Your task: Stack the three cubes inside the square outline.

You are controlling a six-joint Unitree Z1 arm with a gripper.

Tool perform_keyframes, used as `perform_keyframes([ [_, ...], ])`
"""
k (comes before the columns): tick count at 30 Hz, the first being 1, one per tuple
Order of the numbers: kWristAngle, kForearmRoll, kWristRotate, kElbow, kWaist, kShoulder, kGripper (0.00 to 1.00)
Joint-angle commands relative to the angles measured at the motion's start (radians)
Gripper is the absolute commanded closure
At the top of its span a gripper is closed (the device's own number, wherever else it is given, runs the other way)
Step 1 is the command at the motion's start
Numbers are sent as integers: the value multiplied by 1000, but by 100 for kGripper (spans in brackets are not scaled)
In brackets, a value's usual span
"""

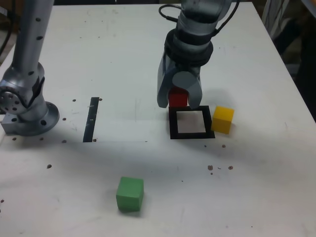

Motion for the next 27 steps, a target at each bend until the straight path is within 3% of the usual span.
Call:
perform_keyframes([
  [1,-5,1,8,-7,1,14,80],
  [10,-39,-7,47,-46,-4,79,80],
  [27,-55,-7,72,-88,-18,121,80],
])
